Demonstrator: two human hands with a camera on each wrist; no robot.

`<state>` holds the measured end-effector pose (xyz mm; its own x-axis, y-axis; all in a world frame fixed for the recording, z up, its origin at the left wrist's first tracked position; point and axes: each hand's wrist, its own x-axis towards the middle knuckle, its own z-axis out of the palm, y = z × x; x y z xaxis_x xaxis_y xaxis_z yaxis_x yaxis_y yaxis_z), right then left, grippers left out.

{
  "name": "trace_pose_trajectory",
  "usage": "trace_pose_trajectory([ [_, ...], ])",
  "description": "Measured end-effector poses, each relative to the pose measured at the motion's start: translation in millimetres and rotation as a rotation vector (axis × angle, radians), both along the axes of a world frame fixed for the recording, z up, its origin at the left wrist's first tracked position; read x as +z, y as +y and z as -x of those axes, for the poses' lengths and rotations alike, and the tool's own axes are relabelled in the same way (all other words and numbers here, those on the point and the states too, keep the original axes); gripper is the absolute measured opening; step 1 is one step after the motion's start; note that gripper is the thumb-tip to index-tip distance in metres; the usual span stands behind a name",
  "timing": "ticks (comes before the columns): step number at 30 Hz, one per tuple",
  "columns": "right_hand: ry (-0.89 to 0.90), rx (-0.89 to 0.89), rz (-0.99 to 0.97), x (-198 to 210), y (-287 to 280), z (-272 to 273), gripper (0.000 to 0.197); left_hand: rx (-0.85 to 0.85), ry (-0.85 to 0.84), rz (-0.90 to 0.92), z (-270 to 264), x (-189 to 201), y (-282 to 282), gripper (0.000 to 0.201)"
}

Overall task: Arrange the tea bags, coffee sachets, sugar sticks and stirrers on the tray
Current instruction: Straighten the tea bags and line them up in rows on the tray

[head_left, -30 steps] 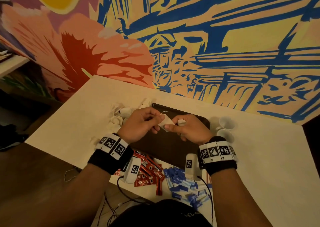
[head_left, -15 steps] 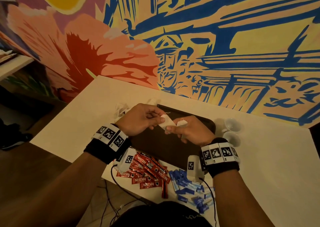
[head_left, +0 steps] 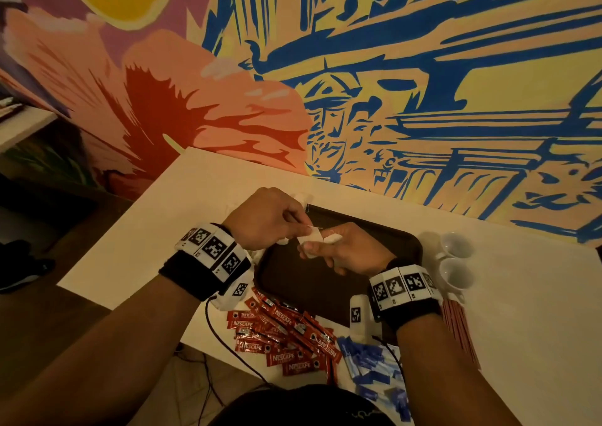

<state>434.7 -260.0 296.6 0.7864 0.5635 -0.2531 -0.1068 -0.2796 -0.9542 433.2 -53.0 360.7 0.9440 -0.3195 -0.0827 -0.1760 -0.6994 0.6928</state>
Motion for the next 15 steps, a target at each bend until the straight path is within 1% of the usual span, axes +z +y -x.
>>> trace_pose_trajectory([
  [3,-0.004,-0.044,0.004,-2,13,-8,0.026,-0.031,-0.004,-0.043,-11,2,11,0.008],
  [7,-0.015,-0.057,0.041,-4,25,-14,0.041,-0.067,-0.029,-0.074,-23,-1,23,0.007],
  [9,-0.004,-0.094,0.041,-4,27,-17,0.034,-0.072,-0.050,-0.065,-32,-3,30,0.006],
  [11,0.053,-0.199,0.056,-8,26,-21,0.021,-0.059,-0.068,-0.045,-42,-8,40,0.006],
  [12,0.103,-0.268,0.082,-12,24,-24,0.019,-0.057,-0.073,-0.040,-47,-11,45,0.007],
  [15,0.263,-0.408,0.157,-26,19,-29,0.027,-0.071,-0.082,-0.060,-62,-28,58,0.013],
])
